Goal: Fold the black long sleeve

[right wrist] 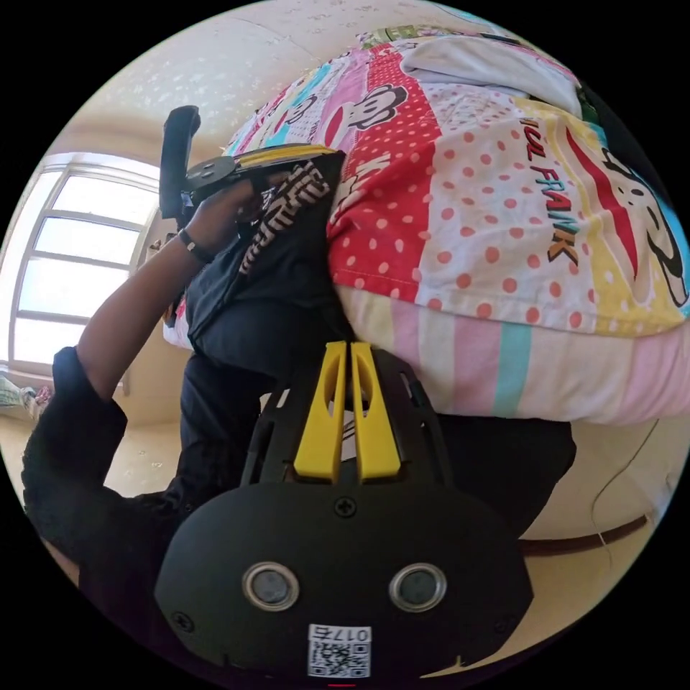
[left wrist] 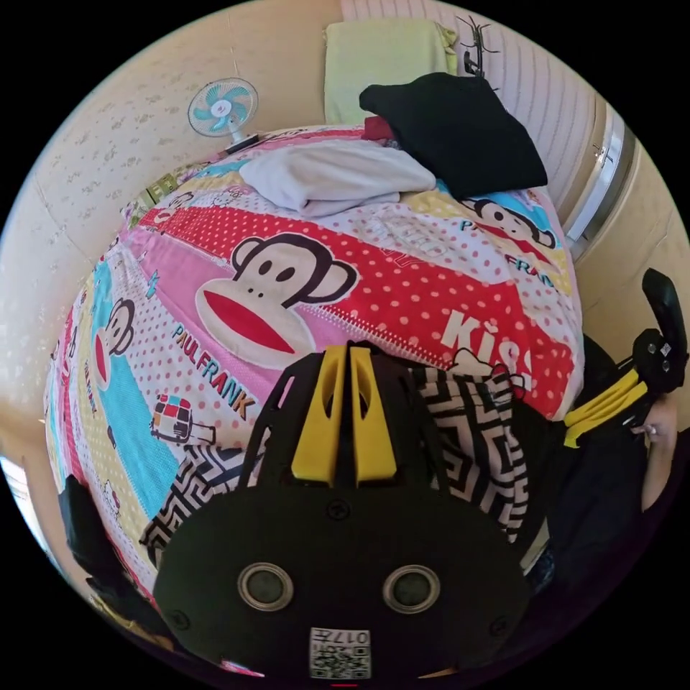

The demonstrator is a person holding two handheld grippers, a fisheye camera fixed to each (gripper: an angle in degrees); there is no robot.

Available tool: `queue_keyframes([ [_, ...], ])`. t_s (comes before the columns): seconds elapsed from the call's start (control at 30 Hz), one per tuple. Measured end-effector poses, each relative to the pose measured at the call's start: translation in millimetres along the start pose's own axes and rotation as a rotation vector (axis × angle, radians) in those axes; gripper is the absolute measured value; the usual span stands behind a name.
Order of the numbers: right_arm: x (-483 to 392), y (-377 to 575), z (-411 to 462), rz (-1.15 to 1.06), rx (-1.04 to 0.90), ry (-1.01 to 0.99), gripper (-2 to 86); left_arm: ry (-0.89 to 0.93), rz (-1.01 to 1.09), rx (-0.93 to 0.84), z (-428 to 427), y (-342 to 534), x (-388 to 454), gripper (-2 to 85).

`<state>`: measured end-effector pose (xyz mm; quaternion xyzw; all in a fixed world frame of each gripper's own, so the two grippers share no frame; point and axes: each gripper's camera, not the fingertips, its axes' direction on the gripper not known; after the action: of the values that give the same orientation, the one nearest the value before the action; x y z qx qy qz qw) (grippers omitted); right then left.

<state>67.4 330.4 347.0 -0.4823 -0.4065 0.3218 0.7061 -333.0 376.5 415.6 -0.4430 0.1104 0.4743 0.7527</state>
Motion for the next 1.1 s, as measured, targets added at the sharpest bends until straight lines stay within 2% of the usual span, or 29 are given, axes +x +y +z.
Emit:
queue_keyframes([
  [0.1, 3, 6, -8, 0.021, -0.008, -0.019, 2.6, 0.039, 0.028, 0.031, -20, 5, -8, 5.8],
  [0.17, -2, 11, -23, 0.015, 0.055, -0.041, 3.1, 0.041, -0.034, 0.074, -51, 19, -31, 8.6],
  [0.3, -28, 9, -36, -0.055, 0.097, -0.008, 4.9, -0.003, -0.119, 0.225, -119, 74, -64, 7.9],
  [0.37, -34, 3, -24, -0.076, 0.036, 0.001, 6.2, 0.046, -0.181, 0.314, -163, 132, -82, 7.5],
  [0.47, -36, -6, 4, -0.066, -0.052, 0.074, 8.0, 0.087, -0.27, 0.33, -203, 218, -90, 8.5],
  [0.57, -37, -13, 19, -0.059, -0.07, 0.108, 8.6, 0.009, -0.417, 0.284, -228, 314, -68, 10.9],
  [0.7, -33, -20, 21, -0.035, -0.093, 0.103, 8.2, -0.116, -0.605, 0.367, -252, 415, -23, 12.4],
  [0.8, -33, -21, 22, -0.023, -0.099, 0.087, 8.2, -0.21, -0.753, 0.257, -252, 451, -14, 12.7],
  [0.97, -41, -13, 25, -0.015, -0.064, 0.095, 8.3, -0.073, -0.894, 0.009, -220, 451, -53, 13.5],
  [1.1, -53, -1, 29, -0.028, -0.032, 0.171, 7.3, -0.056, -1.006, -0.013, -205, 453, -75, 11.9],
])
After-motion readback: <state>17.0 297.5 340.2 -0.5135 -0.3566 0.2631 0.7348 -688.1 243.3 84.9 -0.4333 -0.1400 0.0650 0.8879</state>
